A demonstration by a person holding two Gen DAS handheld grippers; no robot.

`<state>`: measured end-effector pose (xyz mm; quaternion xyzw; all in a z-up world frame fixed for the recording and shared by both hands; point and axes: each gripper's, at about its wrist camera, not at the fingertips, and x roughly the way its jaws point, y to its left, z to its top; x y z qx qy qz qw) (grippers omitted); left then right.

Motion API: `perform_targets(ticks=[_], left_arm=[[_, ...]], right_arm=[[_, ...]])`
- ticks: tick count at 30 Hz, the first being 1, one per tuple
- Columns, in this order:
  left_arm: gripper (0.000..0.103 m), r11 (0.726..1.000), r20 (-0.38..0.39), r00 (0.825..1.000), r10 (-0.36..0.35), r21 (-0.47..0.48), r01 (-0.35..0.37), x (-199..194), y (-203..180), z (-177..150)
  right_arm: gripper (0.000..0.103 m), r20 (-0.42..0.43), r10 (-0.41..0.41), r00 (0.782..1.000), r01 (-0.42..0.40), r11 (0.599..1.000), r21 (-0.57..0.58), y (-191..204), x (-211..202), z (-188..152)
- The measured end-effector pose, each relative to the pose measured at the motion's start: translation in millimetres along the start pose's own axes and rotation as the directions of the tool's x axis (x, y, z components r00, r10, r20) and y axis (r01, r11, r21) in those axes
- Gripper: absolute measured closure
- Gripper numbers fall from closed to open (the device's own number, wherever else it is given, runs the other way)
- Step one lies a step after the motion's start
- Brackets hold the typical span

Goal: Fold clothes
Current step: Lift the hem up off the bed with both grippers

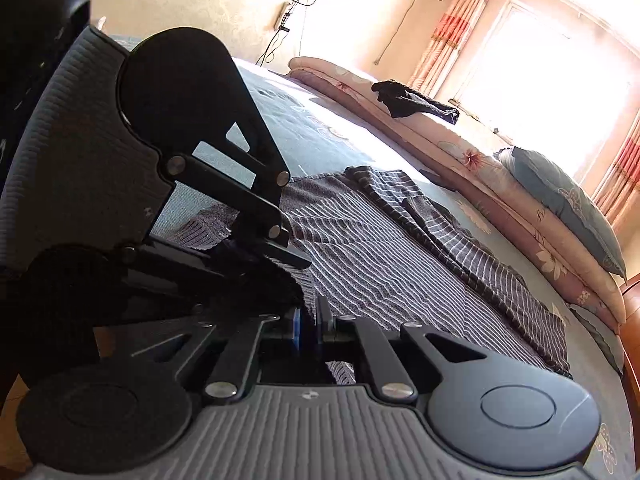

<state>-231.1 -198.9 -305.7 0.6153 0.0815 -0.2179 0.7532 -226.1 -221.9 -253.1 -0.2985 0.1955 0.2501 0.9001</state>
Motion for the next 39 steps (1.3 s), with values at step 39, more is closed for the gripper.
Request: perform_targets(ticks=[39], left_arm=[[0.091,0.994,-0.104,0.995,-0.004,-0.113,-0.008,-14.7,3.1,10.9]], right_arm=[[0.087,-0.308,-0.368,0.878,0.269,0.909,-0.319,-73.8,-24.0,-137.5]])
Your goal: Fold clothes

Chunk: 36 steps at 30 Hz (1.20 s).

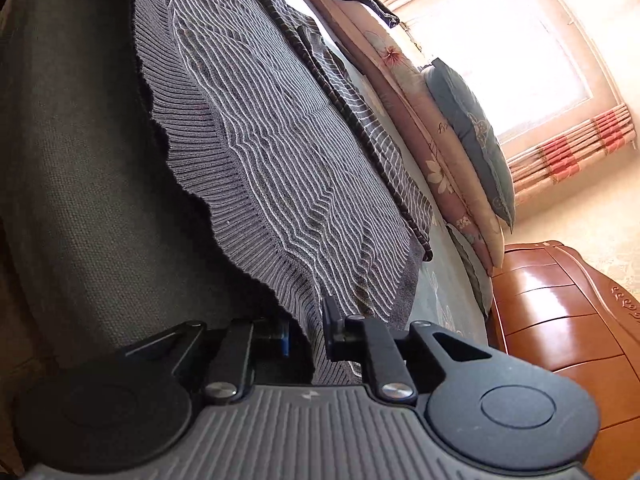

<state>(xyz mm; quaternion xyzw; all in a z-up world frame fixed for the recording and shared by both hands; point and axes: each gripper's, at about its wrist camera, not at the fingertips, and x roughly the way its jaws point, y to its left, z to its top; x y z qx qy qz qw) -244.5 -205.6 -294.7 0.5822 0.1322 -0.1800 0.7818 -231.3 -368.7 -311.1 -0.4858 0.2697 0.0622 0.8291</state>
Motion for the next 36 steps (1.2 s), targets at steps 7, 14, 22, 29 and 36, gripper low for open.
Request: perform_targets(ticks=[7,14,22,29,36], left_arm=[[0.076,0.998,-0.076,0.995,0.057,0.013,-0.056,3.3,-11.8,8.6],[0.062,0.994,-0.149,0.983,0.105,0.03,-0.102,10.5,-23.2,12.1],[0.073,0.998,-0.223,0.973,0.063,0.001,-0.065,14.8,-24.0,7.8],[0.069,0.997,-0.205,0.975,0.08,0.027,-0.076,15.8,-27.1,8.7],[0.101,0.998,-0.182,0.981,0.059,-0.007,-0.062,9.3,-19.7,10.1]], right_arm=[[0.083,0.005,0.008,1.0,-0.008,0.997,-0.082,-2.8,1.1,0.8],[0.08,0.017,-0.007,1.0,0.009,0.991,-0.135,-1.7,0.8,0.0],[0.079,0.004,0.006,1.0,-0.006,0.991,-0.132,-10.2,6.1,-4.3],[0.081,0.038,0.022,0.999,-0.017,0.99,-0.142,-10.1,4.5,-6.6],[0.098,0.046,0.056,0.997,-0.051,0.993,-0.108,-13.1,4.4,-7.6]])
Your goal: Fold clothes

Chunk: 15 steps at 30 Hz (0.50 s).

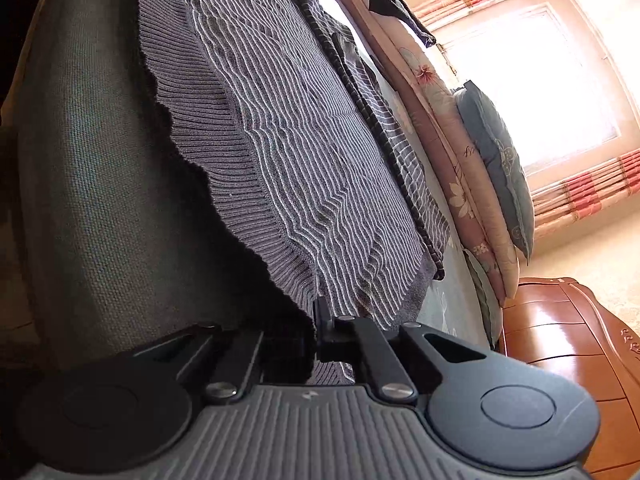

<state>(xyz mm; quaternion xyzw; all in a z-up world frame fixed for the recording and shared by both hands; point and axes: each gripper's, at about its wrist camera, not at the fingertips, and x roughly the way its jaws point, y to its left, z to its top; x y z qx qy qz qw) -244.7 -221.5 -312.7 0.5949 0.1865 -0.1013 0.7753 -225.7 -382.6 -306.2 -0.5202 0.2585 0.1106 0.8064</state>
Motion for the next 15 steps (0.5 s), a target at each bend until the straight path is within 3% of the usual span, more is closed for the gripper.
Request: perform_targets(ticks=[15], left_arm=[[0.102,0.997,0.018,0.998,0.056,-0.058,-0.055,6.3,49.8,3.8]], right_arm=[[0.099,0.046,-0.117,0.992,0.114,0.992,0.053,-44.5,-16.2,20.0]])
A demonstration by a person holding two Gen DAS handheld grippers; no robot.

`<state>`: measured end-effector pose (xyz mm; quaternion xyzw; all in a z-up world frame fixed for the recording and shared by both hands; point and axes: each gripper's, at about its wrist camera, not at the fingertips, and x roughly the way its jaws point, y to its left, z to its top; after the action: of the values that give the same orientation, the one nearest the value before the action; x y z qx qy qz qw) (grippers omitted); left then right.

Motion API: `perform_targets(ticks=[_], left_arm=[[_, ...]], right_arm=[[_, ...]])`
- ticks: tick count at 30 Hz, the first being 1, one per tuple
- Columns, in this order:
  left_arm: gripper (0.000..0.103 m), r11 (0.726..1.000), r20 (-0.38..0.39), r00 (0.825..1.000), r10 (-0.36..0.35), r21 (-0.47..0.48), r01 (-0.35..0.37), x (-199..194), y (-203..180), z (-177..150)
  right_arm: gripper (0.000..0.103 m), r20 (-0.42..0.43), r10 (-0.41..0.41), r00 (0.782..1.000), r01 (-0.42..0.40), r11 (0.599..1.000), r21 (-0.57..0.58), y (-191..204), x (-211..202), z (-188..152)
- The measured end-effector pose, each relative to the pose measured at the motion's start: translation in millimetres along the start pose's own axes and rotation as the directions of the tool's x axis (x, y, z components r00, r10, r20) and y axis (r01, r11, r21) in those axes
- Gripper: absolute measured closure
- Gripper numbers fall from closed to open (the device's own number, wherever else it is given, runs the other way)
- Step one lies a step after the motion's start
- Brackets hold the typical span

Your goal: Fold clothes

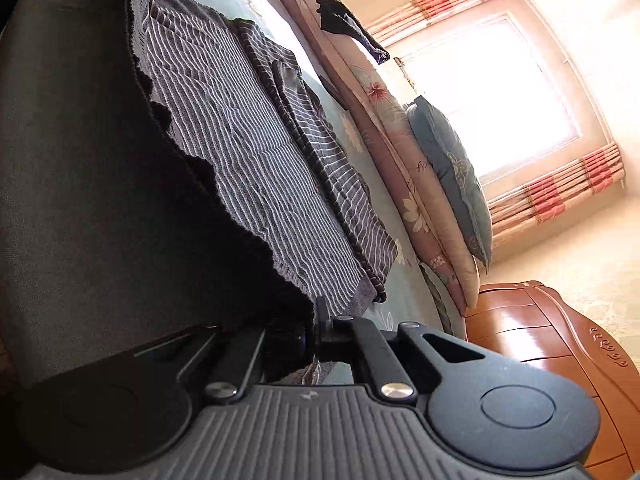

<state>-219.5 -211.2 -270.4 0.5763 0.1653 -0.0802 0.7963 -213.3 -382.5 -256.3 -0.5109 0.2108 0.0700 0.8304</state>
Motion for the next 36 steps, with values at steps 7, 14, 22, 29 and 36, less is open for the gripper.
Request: perform_targets(ticks=[7,14,22,29,36], left_arm=[[0.102,0.999,0.013,0.999,0.046,0.012,-0.046,17.5,21.1,4.3],[0.102,0.993,0.026,0.993,0.114,-0.006,-0.114,53.8,52.5,14.9],[0.102,0.987,0.052,0.986,0.159,-0.012,-0.158,114.2,82.5,28.4],[0.102,0.987,0.051,0.987,0.152,-0.055,-0.149,186.9,98.5,36.0],[0.102,0.987,0.045,0.992,0.118,-0.115,-0.112,256.5,111.0,47.2]], right_arm=[[0.099,0.009,-0.052,0.999,0.052,0.999,0.008,-14.3,10.3,7.4],[0.099,0.02,-0.118,0.993,0.118,0.993,0.028,-37.7,36.9,22.8],[0.099,0.018,-0.188,0.982,0.187,0.981,0.059,-71.8,97.3,47.5],[0.099,0.016,-0.236,0.972,0.236,0.971,0.039,-93.3,167.6,68.4],[0.099,-0.007,-0.271,0.962,0.271,0.962,0.024,-110.8,242.2,88.2]])
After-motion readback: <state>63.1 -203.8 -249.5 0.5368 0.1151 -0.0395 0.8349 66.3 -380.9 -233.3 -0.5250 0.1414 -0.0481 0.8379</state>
